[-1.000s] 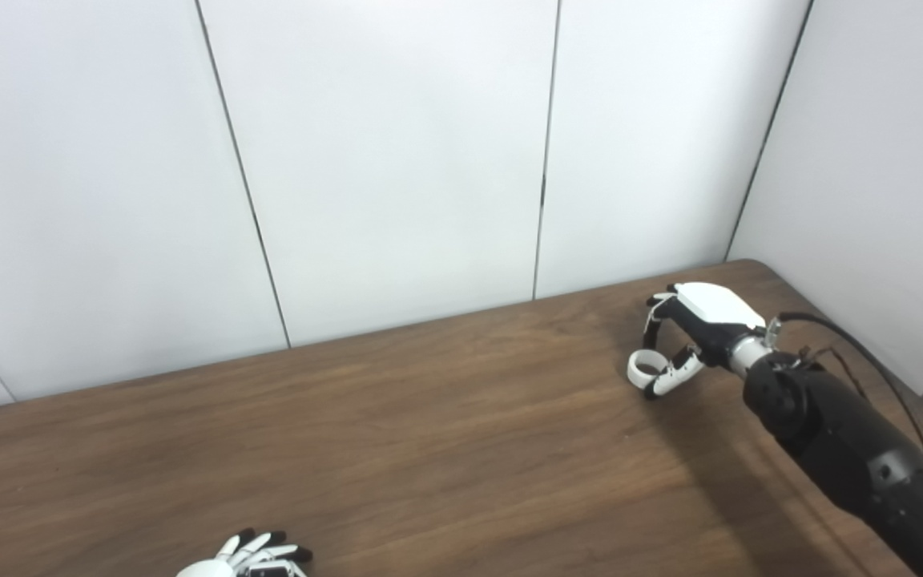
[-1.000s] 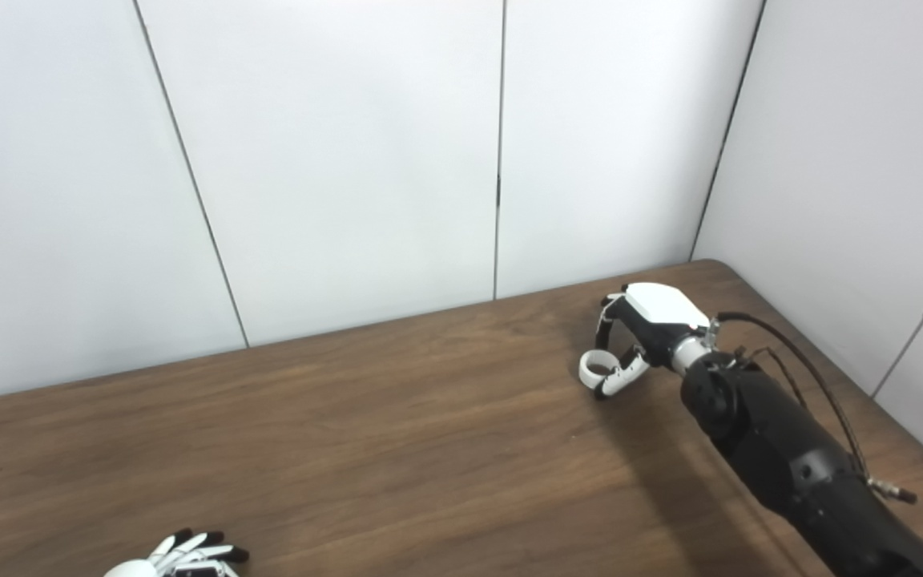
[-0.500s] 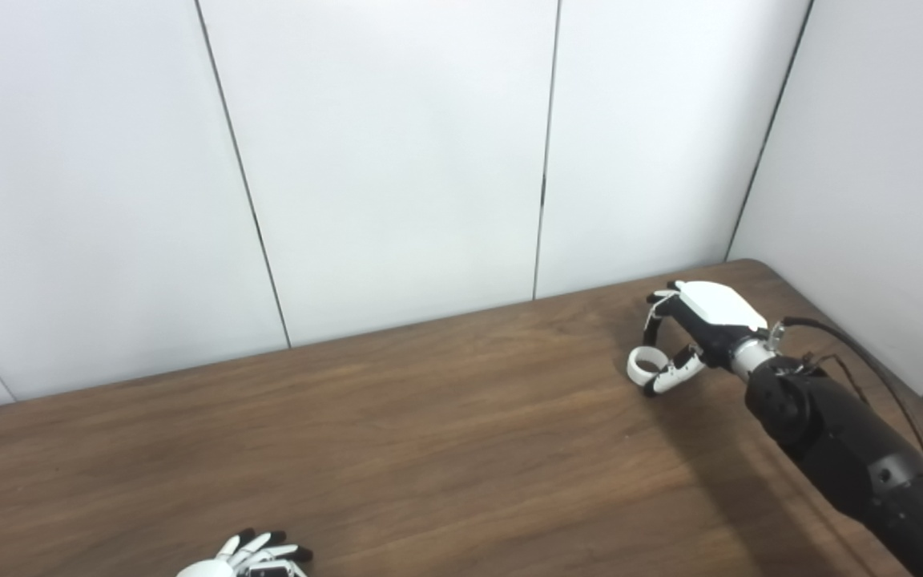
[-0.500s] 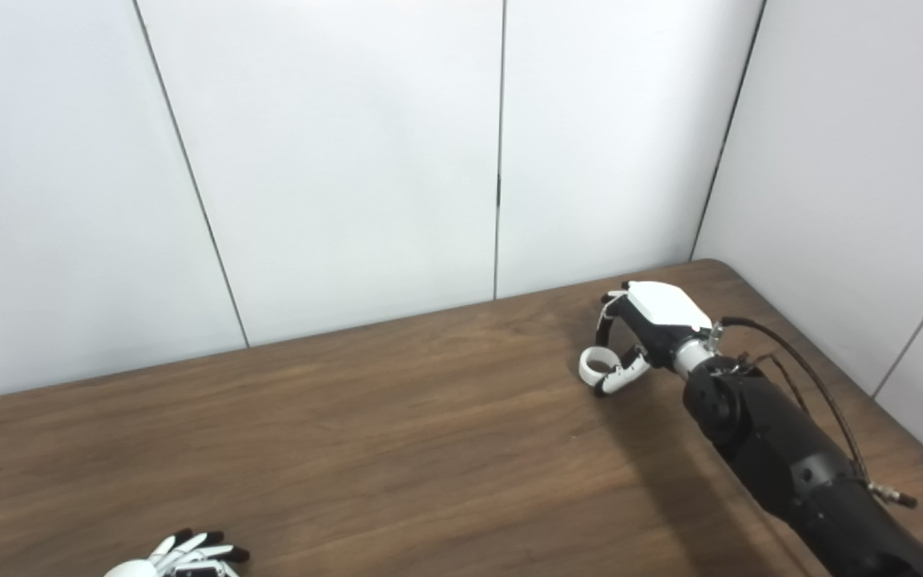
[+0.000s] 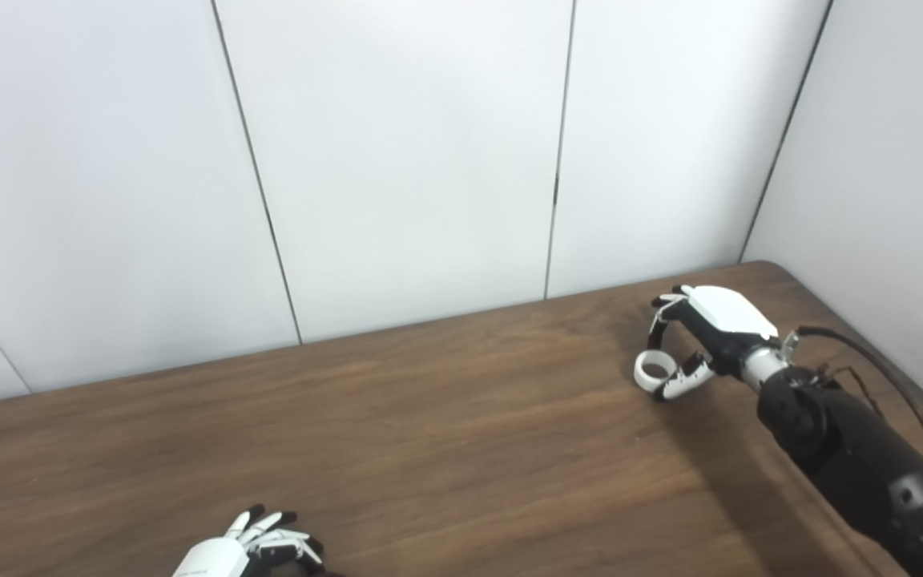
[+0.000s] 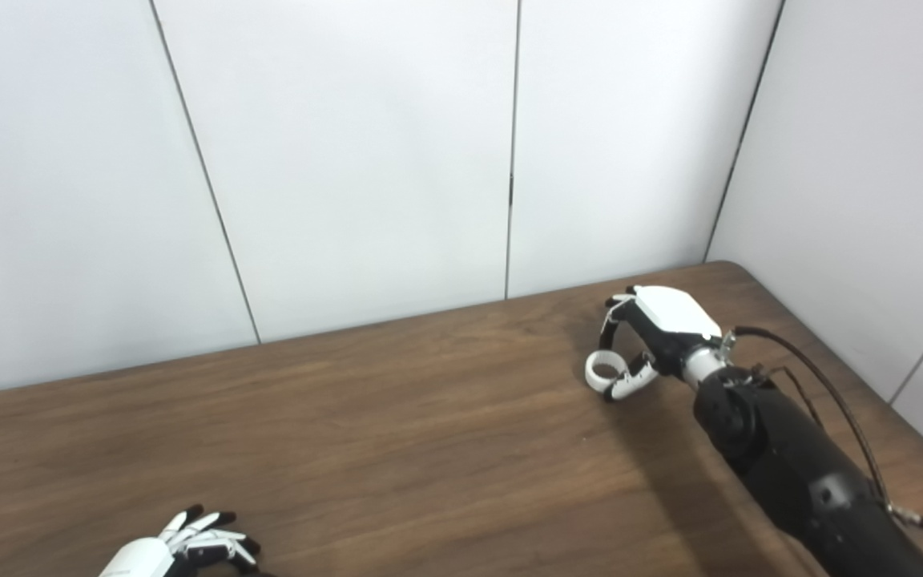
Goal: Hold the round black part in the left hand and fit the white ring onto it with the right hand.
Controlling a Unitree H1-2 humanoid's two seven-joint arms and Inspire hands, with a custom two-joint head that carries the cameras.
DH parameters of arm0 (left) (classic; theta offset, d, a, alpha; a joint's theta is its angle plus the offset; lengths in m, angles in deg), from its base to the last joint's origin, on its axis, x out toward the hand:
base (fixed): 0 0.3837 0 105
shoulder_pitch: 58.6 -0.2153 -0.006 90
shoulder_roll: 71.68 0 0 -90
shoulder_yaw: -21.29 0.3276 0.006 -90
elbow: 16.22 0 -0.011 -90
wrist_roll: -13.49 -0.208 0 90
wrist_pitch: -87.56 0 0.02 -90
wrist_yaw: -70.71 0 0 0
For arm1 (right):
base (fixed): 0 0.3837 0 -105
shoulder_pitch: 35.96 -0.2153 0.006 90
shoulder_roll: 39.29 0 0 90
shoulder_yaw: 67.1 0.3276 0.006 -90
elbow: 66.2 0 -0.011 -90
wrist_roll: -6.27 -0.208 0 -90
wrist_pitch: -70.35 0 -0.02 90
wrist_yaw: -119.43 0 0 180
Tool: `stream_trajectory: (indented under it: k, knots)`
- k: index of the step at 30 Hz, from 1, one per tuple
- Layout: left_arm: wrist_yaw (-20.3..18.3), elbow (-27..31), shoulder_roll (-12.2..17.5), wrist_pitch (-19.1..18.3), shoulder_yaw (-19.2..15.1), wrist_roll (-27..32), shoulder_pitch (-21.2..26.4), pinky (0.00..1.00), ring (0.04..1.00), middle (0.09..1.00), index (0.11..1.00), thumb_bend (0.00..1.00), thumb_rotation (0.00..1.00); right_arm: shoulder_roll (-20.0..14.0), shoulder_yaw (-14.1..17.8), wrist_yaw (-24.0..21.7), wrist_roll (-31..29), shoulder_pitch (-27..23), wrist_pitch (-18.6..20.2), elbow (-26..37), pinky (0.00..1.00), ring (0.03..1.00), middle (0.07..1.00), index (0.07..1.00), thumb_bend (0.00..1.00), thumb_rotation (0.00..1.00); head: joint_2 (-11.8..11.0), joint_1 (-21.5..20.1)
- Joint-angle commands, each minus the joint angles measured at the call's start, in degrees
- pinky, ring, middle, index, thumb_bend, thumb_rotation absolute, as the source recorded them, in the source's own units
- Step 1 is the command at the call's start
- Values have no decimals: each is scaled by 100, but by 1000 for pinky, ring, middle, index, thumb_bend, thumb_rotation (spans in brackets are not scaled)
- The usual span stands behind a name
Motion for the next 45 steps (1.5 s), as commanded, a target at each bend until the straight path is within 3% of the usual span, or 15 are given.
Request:
stream_trajectory:
  k: [1,10,20,24,31,45]
  knots:
    - [84,-89,22,-7,12,-145,141,1000,914,804,481,518,40,102,75,25,-37,5,-33,306,915,957,880,478,520,123,33,31]
    - [250,-314,-71,21,125,-289,274,1000,925,813,481,518,41,279,369,-112,134,257,317,1344,931,961,886,479,519,126,151,377]
    - [546,-702,-216,23,314,-452,366,1000,923,816,481,519,42,474,416,-452,77,635,271,2321,915,949,870,478,520,126,402,872]
    - [820,-868,-296,62,355,-530,376,1000,935,819,481,519,43,751,394,-364,45,964,151,2621,949,953,875,477,520,125,490,1005]
    - [1044,-1015,-317,67,458,-631,461,1000,946,829,480,519,44,1132,313,-221,60,1387,-399,2818,893,948,873,476,519,126,665,1101]
    - [1105,-1029,-364,-7,553,-727,575,1000,945,823,480,519,45,1623,165,-710,35,1151,-374,3352,986,977,893,475,518,128,917,1170]
